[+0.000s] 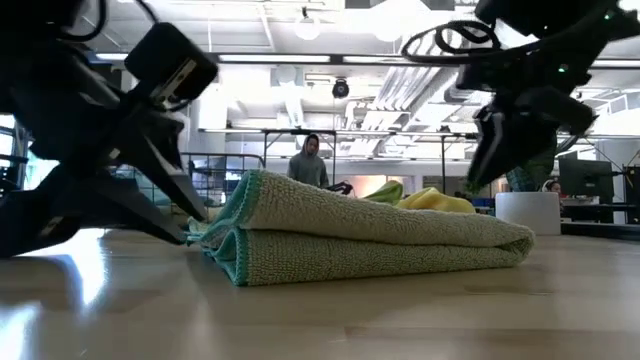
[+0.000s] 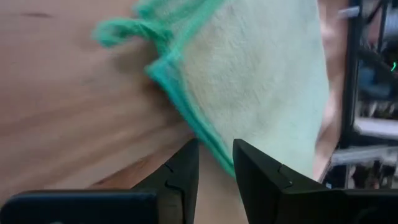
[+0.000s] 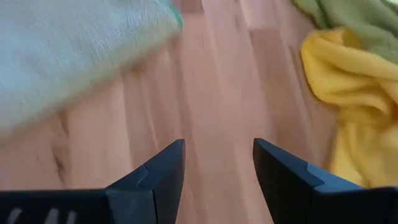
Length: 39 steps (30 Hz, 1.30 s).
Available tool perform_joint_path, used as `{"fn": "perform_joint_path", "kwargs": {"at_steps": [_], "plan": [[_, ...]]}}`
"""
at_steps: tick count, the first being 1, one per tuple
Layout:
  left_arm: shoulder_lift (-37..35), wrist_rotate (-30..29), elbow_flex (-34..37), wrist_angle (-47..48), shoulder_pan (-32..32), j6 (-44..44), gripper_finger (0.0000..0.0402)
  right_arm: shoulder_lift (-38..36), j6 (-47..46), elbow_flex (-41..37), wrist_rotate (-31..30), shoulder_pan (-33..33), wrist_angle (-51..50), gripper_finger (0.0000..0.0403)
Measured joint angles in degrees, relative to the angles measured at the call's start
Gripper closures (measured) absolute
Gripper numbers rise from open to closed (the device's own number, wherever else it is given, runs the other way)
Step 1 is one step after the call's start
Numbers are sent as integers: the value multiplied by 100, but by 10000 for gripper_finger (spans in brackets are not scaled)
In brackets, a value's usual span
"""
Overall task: Fold microfiber towels
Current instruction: Put the folded green towel into the wire basket
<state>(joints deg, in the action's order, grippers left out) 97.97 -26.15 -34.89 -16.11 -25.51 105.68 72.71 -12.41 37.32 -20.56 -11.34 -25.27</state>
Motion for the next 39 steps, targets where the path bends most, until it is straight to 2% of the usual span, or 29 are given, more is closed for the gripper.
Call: {"fn": "perform_joint_path", "kwargs": {"at_steps": [2, 6, 9, 14, 18, 20, 28, 39], "plan": [[21, -181, 18, -8, -82, 303, 311, -159, -81, -222, 123, 3, 487, 222], [233, -257, -144, 73, -65, 351, 311, -233, -41, -490, 280, 1, 1457, 222], [304, -192, -291, 125, 2, 47, 311, -87, 143, -538, 327, 1, 1996, 222], [335, 8, -455, 161, 104, -305, 297, -97, 625, -524, 636, -5, 1719, 222], [342, 33, -466, 157, 104, -363, 278, -148, 642, -527, 1557, -33, 1248, 222], [342, 31, -466, 211, 104, -342, 268, -144, 596, -527, 1820, -47, 1286, 222], [342, -73, -468, 252, 63, -55, 241, -188, 26, -524, 1728, -56, 1283, 222], [342, -190, -472, 368, -38, 149, 236, -188, -468, -524, 1714, -56, 1258, 222]]}}
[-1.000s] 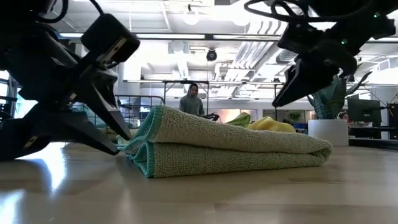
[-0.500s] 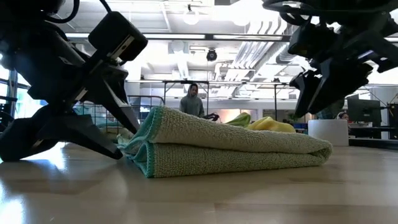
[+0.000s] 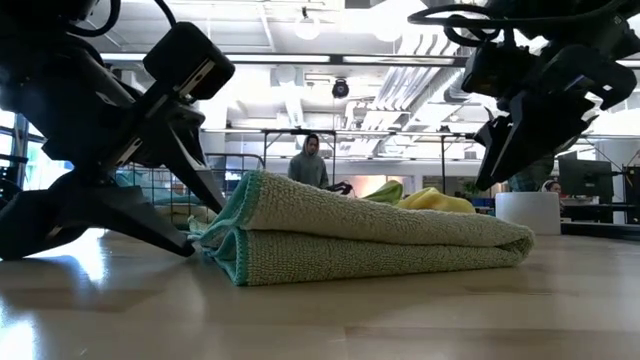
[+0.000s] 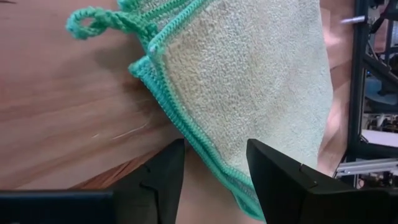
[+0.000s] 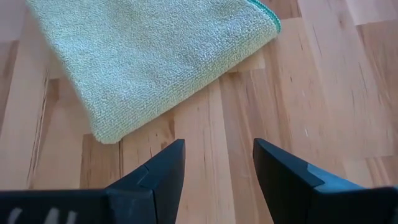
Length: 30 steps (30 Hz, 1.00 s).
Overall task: Fold microfiber towels
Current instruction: Put the folded green towel into the wire basket
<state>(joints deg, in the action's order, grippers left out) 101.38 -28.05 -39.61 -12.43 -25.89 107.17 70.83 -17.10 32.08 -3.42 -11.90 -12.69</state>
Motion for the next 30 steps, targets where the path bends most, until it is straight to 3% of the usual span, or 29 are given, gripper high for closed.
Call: {"fn": "perform_joint_path", "kwargs": {"at_steps": [12, 17, 23, 30], "plan": [[19, -89, -5, -53, 3, 90, 236, 0, 55, 0, 0, 0, 3, 222], [214, -98, -210, 211, 9, 630, 231, 2, 58, 0, 0, 0, 3, 221], [479, -154, -550, 238, 7, 1240, 183, 4, 59, 0, 0, 0, 5, 221], [666, -470, -752, 248, 137, 1220, 143, 4, 58, 0, 0, 0, 5, 221]]}}
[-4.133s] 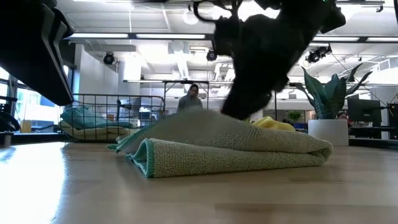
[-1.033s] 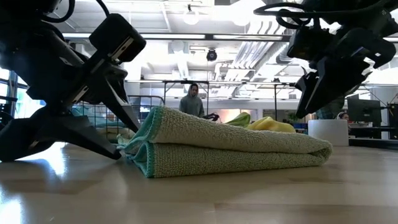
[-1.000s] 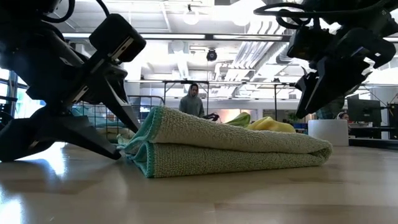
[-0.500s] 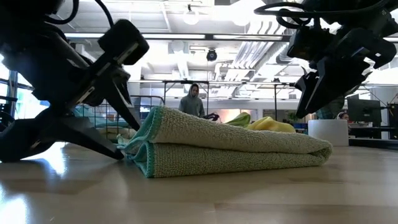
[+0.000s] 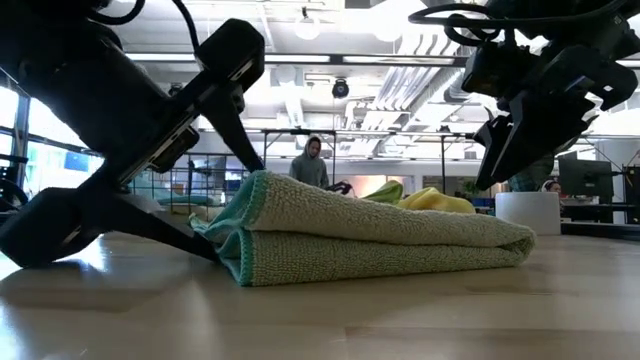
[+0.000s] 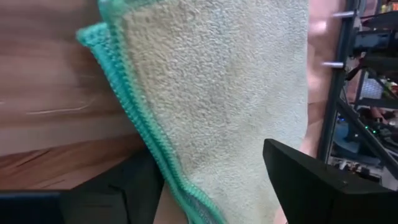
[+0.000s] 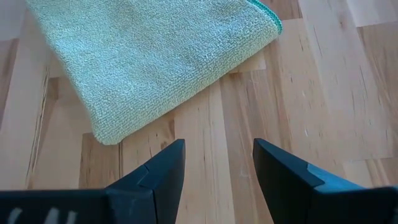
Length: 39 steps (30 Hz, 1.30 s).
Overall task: Fold microfiber towels
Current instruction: Put the folded green towel into the wire basket
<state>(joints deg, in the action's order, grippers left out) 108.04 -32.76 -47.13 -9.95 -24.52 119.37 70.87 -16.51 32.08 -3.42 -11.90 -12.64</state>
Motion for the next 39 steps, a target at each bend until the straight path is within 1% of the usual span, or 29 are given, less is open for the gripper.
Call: {"fn": "perform_joint_path", "kwargs": {"at_steps": [3, 11, 15, 20, 22, 24, 27, 31, 32, 33, 35, 37, 39], "plan": [[108, -73, -60, -9, 114, -209, 149, 0, 2, 0, 0, 0, 0, 221], [258, -160, -264, 82, 311, -498, 182, 0, 0, 0, 0, 0, -1, 221], [296, -400, -319, 77, 420, -412, 187, 0, 0, 0, 0, 0, -1, 221], [296, -338, -315, 69, 537, -424, 196, 0, 1, 0, 0, -2, -1, 221], [296, -277, -313, 68, 539, -462, 211, 0, 2, 0, 0, 0, 0, 221], [296, -182, -313, 47, 539, -581, 237, 0, 2, 0, 0, 0, 0, 221], [296, -73, -313, 5, 541, -771, 292, 0, 2, 0, 0, 0, 0, 221], [298, 9, -313, -86, 541, -1127, 375, 0, 0, 0, 0, -2, 0, 221], [298, 14, -313, -95, 541, -1211, 387, 0, 0, 0, 0, -2, 0, 221], [298, 19, -313, -99, 541, -1275, 392, 0, 0, 0, 0, -1, 0, 221], [252, 65, -311, -118, 545, -1473, 387, 0, 1, 0, 0, 0, 0, 221], [209, 103, -295, -222, 545, -1799, 386, 0, 0, 0, 0, 0, 0, 221], [104, 66, -269, -301, 551, -2228, 393, 0, 0, 0, 0, 0, 0, 221]]}}
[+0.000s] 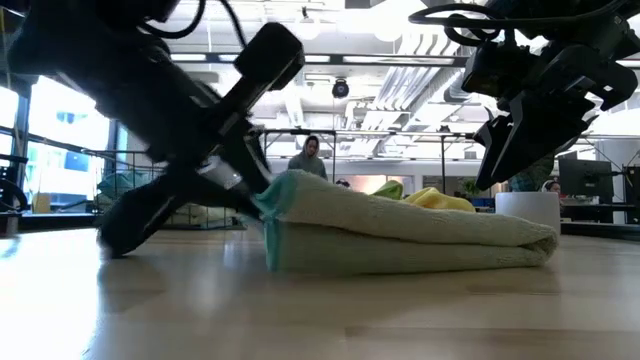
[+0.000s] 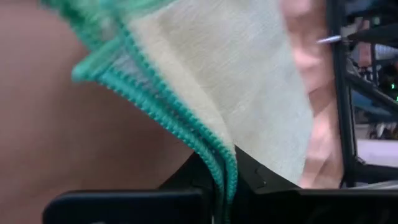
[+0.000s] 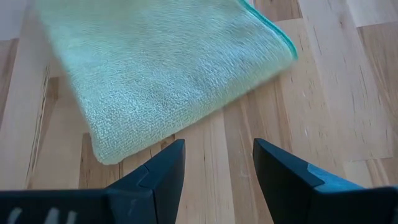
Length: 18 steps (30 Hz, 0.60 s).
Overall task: Fold microfiber towels
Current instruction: Put the folded green towel into the wire basket
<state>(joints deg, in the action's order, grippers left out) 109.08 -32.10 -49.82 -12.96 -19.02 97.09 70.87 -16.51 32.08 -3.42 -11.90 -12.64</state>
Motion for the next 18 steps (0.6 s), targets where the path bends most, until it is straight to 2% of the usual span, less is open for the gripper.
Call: {"fn": "perform_joint_path", "kwargs": {"at_steps": [2, 4, 11, 18], "plan": [[-88, -168, 6, -131, 63, -587, 397, 0, 0, 0, 0, 0, -2, 221], [-296, -94, 11, -145, 162, -1157, 395, 0, 1, 0, 0, -1, 2, 221], [-952, 1382, -7, -242, 719, -2458, 398, 0, 2, 0, 0, 0, 0, 221], [-1732, 2694, -16, 15, 1519, -3156, 398, 0, 0, 0, 0, 0, 2, 221]]}}
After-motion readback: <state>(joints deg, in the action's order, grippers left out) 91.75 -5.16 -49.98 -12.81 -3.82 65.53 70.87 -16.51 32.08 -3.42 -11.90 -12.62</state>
